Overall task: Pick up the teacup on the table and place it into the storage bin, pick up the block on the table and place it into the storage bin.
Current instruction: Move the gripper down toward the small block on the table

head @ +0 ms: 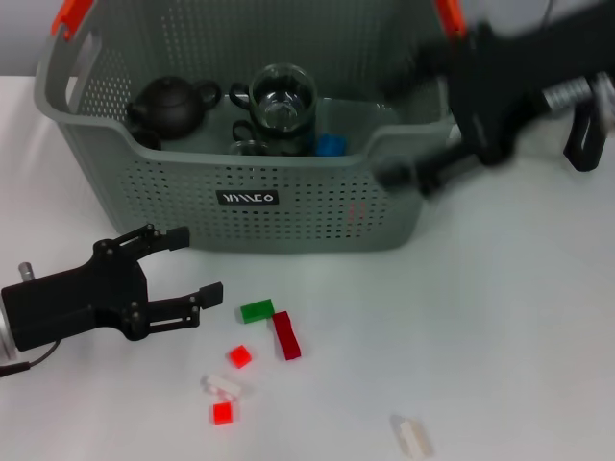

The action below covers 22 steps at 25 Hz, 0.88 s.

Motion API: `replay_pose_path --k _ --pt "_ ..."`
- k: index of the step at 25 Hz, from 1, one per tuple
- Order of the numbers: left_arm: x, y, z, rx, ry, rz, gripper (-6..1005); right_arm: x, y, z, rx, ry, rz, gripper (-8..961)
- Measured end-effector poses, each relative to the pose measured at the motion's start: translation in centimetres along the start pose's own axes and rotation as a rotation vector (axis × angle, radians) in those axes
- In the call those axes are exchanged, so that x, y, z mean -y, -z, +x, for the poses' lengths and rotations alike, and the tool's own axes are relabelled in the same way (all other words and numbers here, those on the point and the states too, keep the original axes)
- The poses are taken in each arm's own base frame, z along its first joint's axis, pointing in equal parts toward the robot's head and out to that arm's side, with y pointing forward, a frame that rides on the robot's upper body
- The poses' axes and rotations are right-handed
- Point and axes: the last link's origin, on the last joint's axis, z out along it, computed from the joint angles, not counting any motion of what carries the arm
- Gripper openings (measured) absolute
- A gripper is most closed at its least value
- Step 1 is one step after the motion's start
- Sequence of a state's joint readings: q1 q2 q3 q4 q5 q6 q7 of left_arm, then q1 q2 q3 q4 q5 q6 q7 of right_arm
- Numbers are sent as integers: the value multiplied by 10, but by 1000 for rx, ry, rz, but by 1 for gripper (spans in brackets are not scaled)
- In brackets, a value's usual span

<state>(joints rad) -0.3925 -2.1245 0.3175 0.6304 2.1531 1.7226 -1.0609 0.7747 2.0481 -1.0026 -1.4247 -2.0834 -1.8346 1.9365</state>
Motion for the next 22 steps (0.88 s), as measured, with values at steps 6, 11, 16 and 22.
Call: replay_pose_path --k 6,11,16,22 --pt "-1 1 -1 1 2 2 905 -28 -14 32 -263 -49 -117 942" --pt "-1 0 -1 -1 4 0 904 -43 -40 52 -422 -60 -182 942" --pt "0 -1 -1 0 8 5 905 -55 -64 58 -500 -33 -253 944" --pt "0 -2 -2 -2 17 9 905 -63 -90 57 -583 33 -303 909"
